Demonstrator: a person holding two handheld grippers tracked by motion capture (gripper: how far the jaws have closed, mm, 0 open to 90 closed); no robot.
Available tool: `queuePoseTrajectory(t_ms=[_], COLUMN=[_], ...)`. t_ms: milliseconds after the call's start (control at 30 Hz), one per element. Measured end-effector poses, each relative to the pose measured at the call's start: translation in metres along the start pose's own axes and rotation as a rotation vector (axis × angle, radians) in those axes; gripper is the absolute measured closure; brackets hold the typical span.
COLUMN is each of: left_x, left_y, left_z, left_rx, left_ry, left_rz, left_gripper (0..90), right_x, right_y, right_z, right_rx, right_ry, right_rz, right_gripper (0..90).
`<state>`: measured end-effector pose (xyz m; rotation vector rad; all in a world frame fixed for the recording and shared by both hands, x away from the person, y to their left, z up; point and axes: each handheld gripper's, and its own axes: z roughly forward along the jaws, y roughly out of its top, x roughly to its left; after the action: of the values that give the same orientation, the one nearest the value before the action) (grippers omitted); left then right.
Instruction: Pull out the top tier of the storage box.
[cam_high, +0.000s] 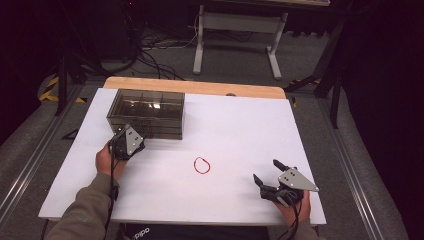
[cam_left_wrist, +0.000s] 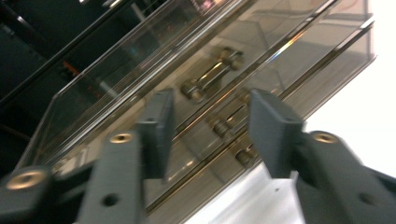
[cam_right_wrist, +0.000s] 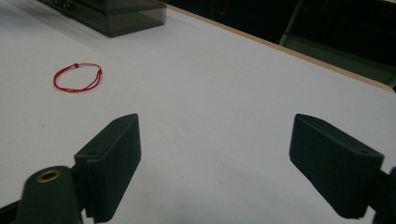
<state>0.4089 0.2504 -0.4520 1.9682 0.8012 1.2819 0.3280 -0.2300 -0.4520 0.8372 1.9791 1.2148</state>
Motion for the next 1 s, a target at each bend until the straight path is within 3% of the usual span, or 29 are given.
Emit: queuePoseTrajectory(t_ms=[33, 100, 267, 367, 1000], left_x=[-0.0003, -0.0006, -0.0040, -0.0062, -0.0051], left_y=[0.0007, 0.0009, 0.0012, 0.0008, -0.0019], left_z=[-0.0001, 0.0000, 0.0008, 0.0016, -0.0014], left_rx=[-0.007, -0.011, 0.005, 0.011, -0.001], left_ry=[0.009, 0.026, 0.080, 0.100, 0.076], left_rz=[0.001, -0.003, 0.038, 0.035, -0.030], left_gripper=[64.8, 69.9, 74.1, 76.6, 79.7], right_x=[0.0015, 0.0031, 0.0030, 0.0030, 0.0022], right_y=[0.0001, 0.0004, 0.0000, 0.0004, 0.0003], right_z=[0.0005, 0.0008, 0.0012, 0.0006, -0.0004], right_rx=[0.002, 0.003, 0.010, 0.008, 0.010], right_ry=[-0.003, -0.004, -0.006, -0.009, -0.010], right_rz=[-0.018, -0.029, -0.033, -0.036, -0.038], right_gripper=[18.2, 19.0, 19.1, 19.3, 19.9])
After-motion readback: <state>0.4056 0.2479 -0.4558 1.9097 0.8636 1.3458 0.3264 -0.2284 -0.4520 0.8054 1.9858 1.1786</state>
